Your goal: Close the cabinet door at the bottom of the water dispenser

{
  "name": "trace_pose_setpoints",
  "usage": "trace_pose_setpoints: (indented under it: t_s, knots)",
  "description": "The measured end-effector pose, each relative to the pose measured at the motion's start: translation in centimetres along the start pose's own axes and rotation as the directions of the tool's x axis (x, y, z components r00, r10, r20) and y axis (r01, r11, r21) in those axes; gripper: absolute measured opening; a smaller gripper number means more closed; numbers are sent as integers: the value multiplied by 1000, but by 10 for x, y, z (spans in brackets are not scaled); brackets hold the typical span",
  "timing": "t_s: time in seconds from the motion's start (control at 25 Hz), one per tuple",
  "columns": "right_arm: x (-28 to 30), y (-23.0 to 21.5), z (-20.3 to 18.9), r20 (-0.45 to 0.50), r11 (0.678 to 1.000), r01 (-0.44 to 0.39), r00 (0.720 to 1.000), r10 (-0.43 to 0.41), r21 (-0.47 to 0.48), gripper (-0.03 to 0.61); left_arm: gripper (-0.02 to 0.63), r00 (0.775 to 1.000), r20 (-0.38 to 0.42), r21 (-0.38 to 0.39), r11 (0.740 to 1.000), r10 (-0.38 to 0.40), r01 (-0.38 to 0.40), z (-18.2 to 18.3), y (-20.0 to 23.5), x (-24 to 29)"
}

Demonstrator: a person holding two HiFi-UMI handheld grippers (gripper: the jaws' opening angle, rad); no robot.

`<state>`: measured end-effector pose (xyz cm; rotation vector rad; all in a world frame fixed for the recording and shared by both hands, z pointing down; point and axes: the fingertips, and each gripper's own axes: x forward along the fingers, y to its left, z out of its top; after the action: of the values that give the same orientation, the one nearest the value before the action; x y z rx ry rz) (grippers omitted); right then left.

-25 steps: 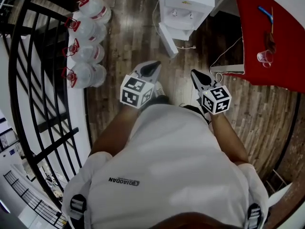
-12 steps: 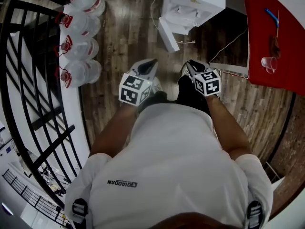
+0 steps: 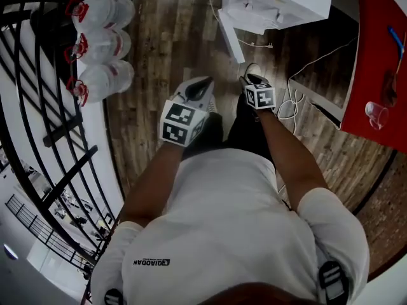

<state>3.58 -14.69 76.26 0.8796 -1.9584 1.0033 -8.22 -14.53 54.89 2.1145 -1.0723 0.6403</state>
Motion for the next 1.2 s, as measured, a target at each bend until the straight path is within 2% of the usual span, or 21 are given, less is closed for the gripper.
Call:
trace_pose_setpoints:
  t_s: [0.16, 0.4, 0.56, 0.68, 0.96, 1.2]
  knots:
    - [43, -22, -25, -57, 1000, 11, 998, -11, -13, 118, -3, 999, -47, -27, 1000, 10, -12, -14, -6, 30]
    - [111, -51, -68, -158, 990, 20, 987, 2, 141, 118, -3, 990, -134, -54, 998, 35, -43, -55, -1, 64]
    - [144, -66, -82, -197, 987, 39, 980, -8, 154, 118, -3, 983, -185, -57, 998, 16, -27, -74, -6, 88]
    - [159, -68, -83, -187, 986, 38, 982, -7, 160, 118, -3, 978, -207, -54, 999, -6, -6, -83, -11, 100]
    - [174, -74, -73, -95, 986, 62, 994, -47, 155, 118, -3, 972, -236, -53, 999, -7, -5, -92, -9, 110]
    - [175, -81, -72, -119, 980, 113, 988, -94, 165, 118, -3, 969, -246, -61, 998, -2, -14, -94, -3, 113]
